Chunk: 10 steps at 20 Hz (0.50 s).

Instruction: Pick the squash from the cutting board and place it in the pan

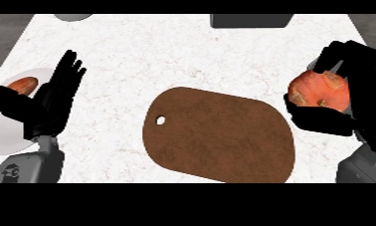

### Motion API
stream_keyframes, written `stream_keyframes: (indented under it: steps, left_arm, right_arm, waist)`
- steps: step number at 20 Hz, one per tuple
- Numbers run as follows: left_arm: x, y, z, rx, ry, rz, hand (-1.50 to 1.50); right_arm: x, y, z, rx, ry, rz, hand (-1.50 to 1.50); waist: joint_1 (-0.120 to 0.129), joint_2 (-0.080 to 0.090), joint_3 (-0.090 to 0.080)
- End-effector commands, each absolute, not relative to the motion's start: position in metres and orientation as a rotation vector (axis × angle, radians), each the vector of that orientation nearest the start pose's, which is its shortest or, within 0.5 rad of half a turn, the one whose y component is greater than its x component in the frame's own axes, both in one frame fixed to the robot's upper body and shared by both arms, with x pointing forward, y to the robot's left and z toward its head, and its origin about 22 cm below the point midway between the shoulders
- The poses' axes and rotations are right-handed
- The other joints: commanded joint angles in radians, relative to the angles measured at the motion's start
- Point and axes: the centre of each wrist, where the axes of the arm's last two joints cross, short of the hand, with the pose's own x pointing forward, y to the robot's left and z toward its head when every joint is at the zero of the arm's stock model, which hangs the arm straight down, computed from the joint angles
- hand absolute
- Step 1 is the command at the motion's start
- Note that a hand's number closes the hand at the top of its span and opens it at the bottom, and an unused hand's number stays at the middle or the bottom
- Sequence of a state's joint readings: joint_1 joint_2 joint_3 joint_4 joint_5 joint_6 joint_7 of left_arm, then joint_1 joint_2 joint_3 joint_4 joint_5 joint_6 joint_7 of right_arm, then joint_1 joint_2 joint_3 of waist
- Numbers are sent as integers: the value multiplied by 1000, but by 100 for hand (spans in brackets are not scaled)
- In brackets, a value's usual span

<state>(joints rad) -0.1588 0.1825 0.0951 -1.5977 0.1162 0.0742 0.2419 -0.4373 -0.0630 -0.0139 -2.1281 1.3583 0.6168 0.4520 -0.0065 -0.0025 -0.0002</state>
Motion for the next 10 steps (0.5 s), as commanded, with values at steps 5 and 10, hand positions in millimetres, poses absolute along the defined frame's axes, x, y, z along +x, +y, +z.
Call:
stream_keyframes:
  steps: [5, 10]
  left_arm:
    - [262, 261, 66, 105, -1509, 44, 0]
    - [281, 279, 71, 97, -1523, 42, 0]
  right_arm:
    - [250, -287, 205, -1397, -1369, 673, 150]
    - [266, -358, 178, -1389, -1361, 608, 150]
  waist:
    - [8, 2, 1]
    - [7, 4, 1]
